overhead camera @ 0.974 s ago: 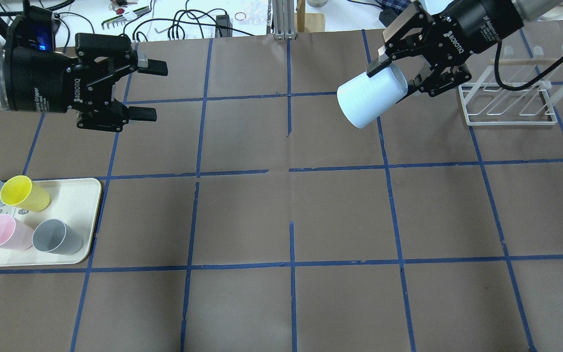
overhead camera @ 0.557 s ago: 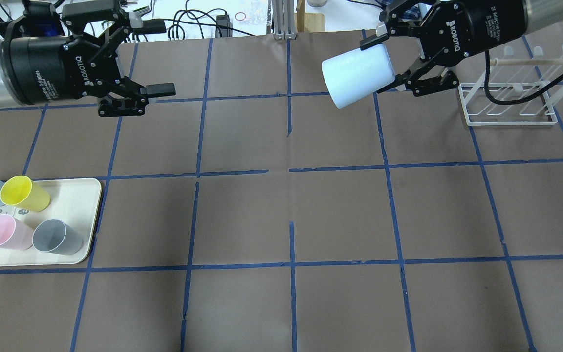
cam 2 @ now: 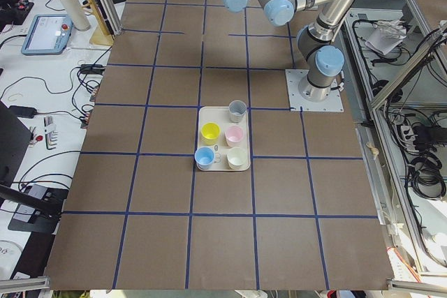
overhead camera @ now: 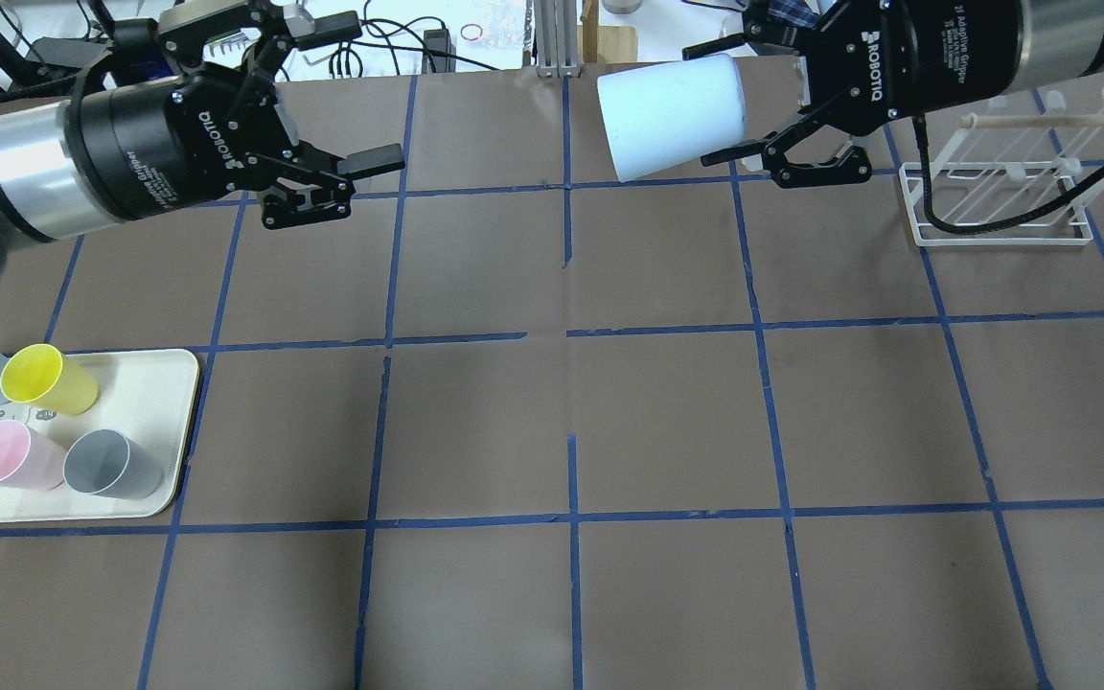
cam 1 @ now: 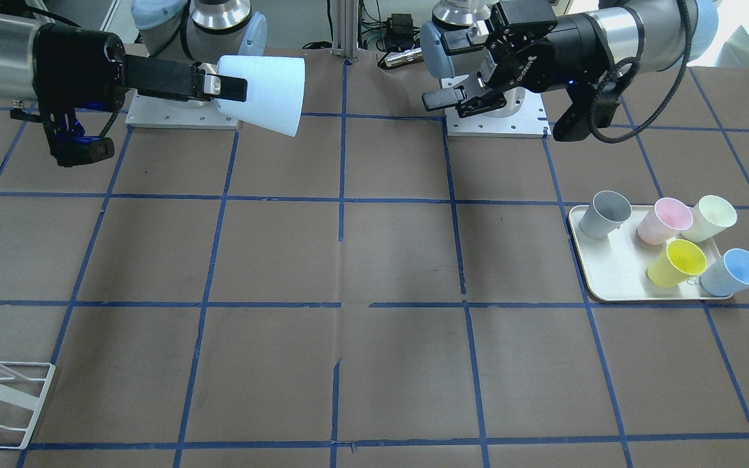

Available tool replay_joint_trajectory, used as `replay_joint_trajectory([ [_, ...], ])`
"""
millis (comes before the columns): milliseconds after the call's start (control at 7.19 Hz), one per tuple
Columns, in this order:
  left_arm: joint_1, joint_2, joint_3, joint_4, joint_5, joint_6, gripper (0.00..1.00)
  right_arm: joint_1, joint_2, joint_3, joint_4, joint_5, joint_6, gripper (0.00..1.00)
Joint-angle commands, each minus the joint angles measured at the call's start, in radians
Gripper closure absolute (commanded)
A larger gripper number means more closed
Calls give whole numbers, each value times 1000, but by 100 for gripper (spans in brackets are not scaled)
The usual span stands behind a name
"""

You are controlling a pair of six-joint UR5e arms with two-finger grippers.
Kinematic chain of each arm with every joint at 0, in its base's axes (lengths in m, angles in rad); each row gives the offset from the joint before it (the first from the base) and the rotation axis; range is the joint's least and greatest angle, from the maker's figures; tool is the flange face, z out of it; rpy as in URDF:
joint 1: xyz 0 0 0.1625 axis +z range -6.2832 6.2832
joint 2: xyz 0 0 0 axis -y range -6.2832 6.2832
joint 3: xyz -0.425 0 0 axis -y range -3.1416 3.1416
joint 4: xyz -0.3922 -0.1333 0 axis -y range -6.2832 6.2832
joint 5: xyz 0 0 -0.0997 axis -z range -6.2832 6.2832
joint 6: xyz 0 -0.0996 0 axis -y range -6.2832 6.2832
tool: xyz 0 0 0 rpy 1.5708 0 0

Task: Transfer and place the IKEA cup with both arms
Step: 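Close the left gripper on the cup held by the right gripper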

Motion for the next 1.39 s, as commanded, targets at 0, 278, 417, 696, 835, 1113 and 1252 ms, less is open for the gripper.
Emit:
replay_joint_trajectory([
  [0, -30, -11, -4, 47, -45, -2, 0, 44, -1, 2, 13, 27, -2, 63],
  [278, -35, -11, -4, 61, -95, 6, 0, 96, -7, 2, 10, 38, -6, 62],
  [417, -36, -11, -2, 62, -99, 8, 0, 132, -6, 2, 7, 56, -14, 62],
  [696, -50, -13, -4, 62, -99, 8, 0, 176, -7, 2, -1, 88, -17, 61],
  [835, -50, -22, -8, 70, -97, 8, 0, 193, -7, 2, -1, 120, -21, 59],
  [1113, -56, -23, -11, 69, -99, -12, 0, 202, -6, 5, -10, 123, -21, 59],
  [1252, -59, -14, -13, 63, -88, -15, 0, 202, -4, 5, -13, 125, -21, 59],
])
